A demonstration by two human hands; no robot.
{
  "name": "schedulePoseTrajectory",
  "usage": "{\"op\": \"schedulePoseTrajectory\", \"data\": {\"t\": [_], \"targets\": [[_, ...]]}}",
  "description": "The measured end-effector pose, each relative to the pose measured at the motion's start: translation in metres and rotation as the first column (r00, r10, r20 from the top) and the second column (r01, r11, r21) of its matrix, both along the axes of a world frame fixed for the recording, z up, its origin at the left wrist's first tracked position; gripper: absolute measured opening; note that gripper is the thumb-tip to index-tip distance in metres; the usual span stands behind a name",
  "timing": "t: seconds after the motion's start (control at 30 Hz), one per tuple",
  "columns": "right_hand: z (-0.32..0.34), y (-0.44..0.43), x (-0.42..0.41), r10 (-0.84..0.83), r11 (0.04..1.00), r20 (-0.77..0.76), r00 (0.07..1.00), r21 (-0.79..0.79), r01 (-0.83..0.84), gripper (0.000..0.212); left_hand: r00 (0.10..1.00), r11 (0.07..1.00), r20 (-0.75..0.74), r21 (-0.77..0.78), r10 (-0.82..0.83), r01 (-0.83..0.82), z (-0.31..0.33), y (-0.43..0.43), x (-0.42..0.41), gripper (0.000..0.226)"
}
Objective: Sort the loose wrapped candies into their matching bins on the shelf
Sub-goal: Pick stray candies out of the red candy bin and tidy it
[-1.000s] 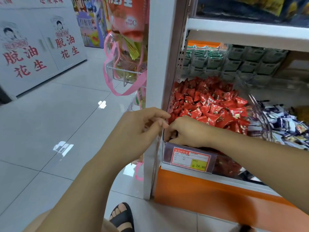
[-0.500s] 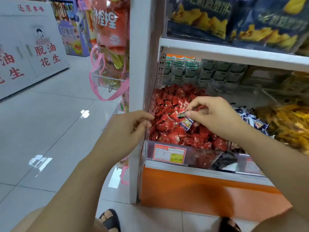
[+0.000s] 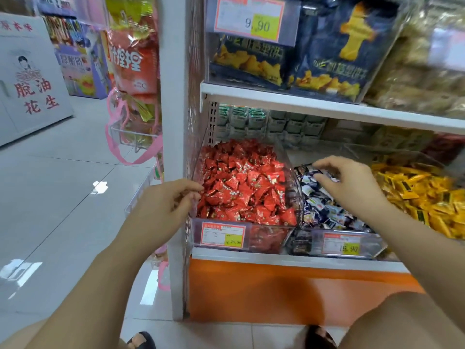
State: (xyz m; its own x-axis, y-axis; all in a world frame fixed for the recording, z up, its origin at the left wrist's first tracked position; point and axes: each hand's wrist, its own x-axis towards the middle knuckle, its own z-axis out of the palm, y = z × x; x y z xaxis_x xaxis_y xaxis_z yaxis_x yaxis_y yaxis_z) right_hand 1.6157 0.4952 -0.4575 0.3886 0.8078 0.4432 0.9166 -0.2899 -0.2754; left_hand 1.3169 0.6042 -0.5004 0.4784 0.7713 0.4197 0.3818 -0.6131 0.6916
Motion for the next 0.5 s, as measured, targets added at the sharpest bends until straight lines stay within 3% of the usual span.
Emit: {"op": "schedulePoseTrajectory", "data": {"t": [0.1, 0.17, 0.23, 0.33, 0.5], "targets": [[0.01, 0.017, -0.04, 0.201, 0.98, -0.093, 0.975, 0.032, -0.198, 0.018, 1.0, 1.0, -0.001, 0.01, 0.006, -0.006, -0.002, 0.003, -0.001, 0.027], [0.013, 0.031, -0.07, 0.344, 0.926, -0.227, 0.911, -0.081, -0.369, 0.016, 1.0, 1.0, -0.005, 0.014, 0.006, -0.006, -0.005, 0.004, -0.002, 0.027], [0.009, 0.048, -0.094, 0.408, 0.805, -0.451, 0.794, -0.232, -0.546, 0.019, 1.0, 1.0, -0.017, 0.027, 0.002, -0.001, -0.007, 0.005, -0.004, 0.029], [-0.005, 0.076, -0.113, 0.273, 0.634, -0.716, 0.642, -0.368, -0.68, 0.03, 0.999, 0.999, -0.031, 0.032, -0.019, 0.02, -0.008, 0.005, -0.005, 0.029], [-0.027, 0.107, -0.123, 0.06, 0.402, -0.823, 0.565, -0.498, -0.768, 0.042, 0.999, 0.998, -0.033, 0.055, -0.033, 0.035, -0.006, 0.012, -0.005, 0.025]]}}
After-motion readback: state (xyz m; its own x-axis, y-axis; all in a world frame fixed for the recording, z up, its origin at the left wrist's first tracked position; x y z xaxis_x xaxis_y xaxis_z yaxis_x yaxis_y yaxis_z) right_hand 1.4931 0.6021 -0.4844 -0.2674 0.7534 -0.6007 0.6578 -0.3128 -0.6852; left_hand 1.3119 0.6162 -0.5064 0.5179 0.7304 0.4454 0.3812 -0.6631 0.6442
